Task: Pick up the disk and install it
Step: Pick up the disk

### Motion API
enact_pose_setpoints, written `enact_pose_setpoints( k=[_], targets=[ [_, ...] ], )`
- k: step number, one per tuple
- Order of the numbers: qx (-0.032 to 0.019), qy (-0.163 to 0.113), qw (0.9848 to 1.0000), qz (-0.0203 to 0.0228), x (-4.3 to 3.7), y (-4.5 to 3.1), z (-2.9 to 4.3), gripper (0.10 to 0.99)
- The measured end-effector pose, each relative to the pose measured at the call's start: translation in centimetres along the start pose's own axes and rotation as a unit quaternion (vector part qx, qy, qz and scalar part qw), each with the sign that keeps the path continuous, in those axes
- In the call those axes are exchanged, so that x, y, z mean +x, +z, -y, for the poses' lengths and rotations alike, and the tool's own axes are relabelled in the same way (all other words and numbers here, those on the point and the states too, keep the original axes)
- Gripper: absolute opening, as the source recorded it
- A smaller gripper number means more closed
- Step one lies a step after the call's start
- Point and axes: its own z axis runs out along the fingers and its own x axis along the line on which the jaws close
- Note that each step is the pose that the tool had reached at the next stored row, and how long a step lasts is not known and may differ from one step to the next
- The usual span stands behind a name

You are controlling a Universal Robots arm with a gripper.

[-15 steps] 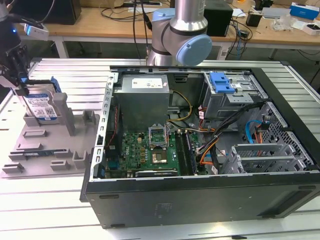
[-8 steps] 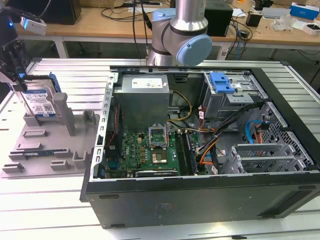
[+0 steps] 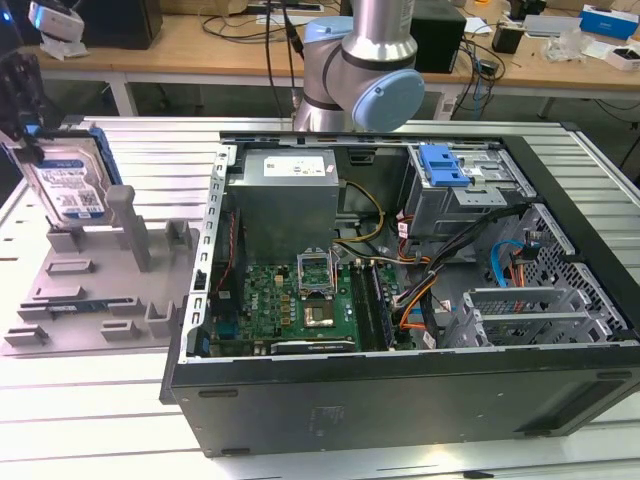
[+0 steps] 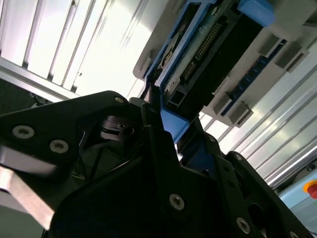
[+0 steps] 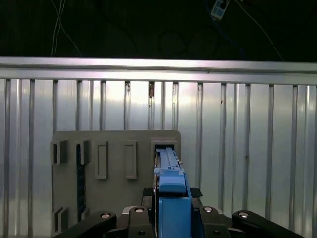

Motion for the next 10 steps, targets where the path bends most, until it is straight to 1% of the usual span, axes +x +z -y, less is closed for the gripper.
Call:
enact_pose_setpoints(
  k=[4, 5, 6, 7, 10],
  targets=[
    [0.0, 0.0, 1.0, 0.0011, 0.03, -1.87, -0.02, 0.369],
    [0.0001, 0.0, 1.0, 0.0015, 0.04, -2.53, -0.03, 0.369],
    [0.0001, 0.0, 1.0, 0.002, 0.05, -3.45, -0.05, 0.369],
    [0.0001, 0.0, 1.0, 0.0023, 0.06, -4.12, -0.05, 0.369],
    [0.0001, 0.0, 1.0, 0.003, 0.09, -5.63, -0.07, 0.369]
  ],
)
